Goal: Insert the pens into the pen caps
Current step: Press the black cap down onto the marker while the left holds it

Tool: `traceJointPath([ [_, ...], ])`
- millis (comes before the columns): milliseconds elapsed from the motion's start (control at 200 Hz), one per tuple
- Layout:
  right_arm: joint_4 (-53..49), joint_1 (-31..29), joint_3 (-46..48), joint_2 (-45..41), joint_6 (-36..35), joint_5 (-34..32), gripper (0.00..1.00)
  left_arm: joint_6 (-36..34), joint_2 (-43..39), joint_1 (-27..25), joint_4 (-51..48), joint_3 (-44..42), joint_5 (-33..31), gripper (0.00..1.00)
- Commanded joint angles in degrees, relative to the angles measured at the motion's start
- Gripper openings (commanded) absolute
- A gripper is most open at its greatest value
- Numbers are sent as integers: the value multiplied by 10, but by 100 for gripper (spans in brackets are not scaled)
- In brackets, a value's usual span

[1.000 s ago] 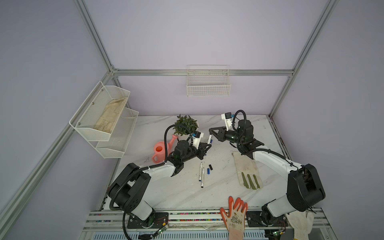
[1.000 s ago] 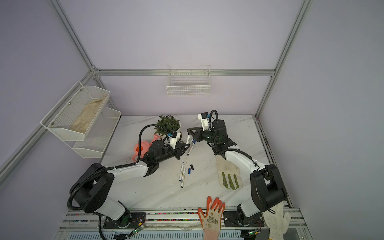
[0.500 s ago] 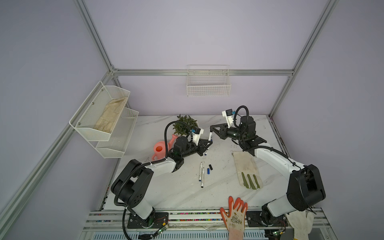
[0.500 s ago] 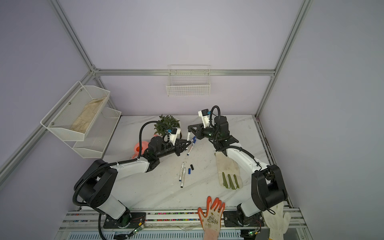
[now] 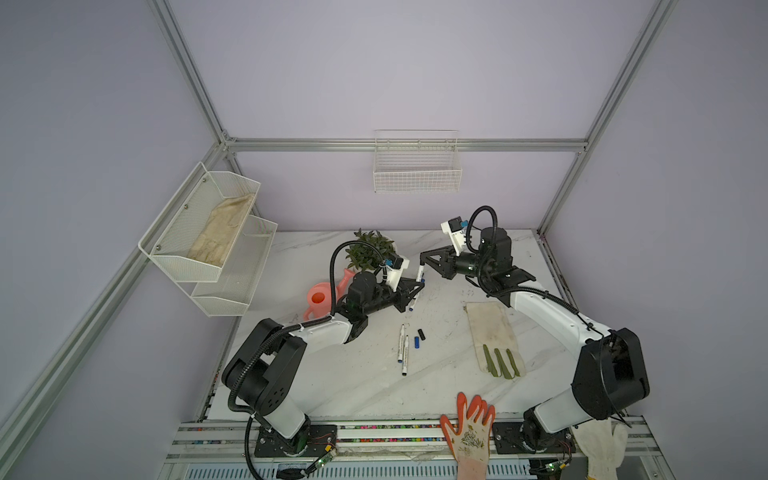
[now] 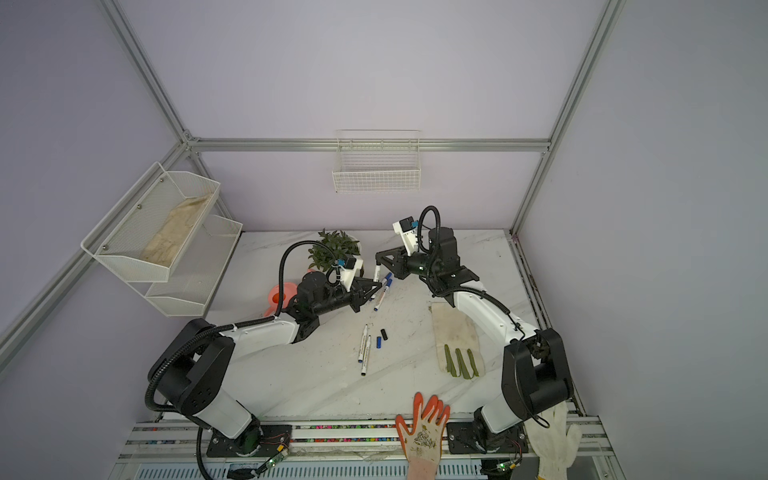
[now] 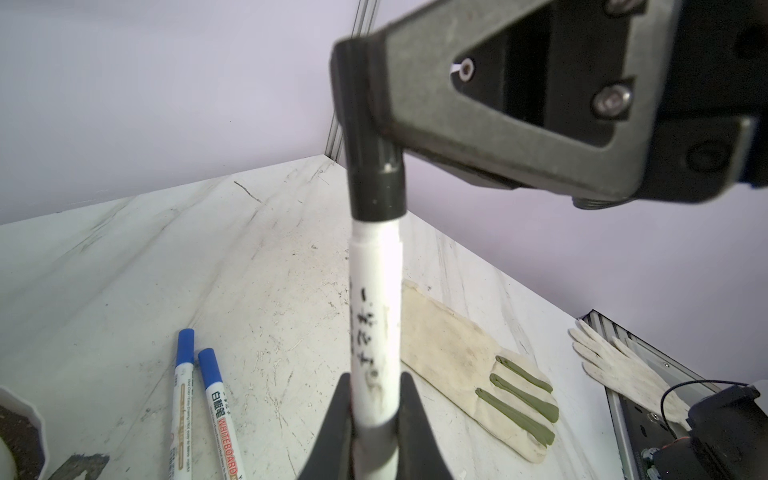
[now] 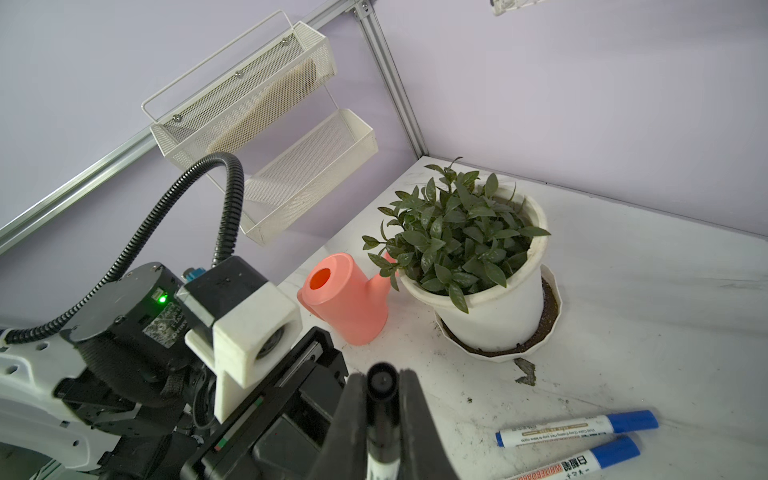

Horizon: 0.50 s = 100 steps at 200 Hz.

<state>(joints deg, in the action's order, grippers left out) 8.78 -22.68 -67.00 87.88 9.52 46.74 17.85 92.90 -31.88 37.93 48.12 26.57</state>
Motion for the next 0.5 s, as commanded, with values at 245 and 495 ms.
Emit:
traceJointPath([
  [245,-147,14,31,11,12,178,0,-30,-29,35,169,96,-118,0],
  [495,-180,5,22,23,-5,137,0,-38,-30,33,170,99,-107,0],
])
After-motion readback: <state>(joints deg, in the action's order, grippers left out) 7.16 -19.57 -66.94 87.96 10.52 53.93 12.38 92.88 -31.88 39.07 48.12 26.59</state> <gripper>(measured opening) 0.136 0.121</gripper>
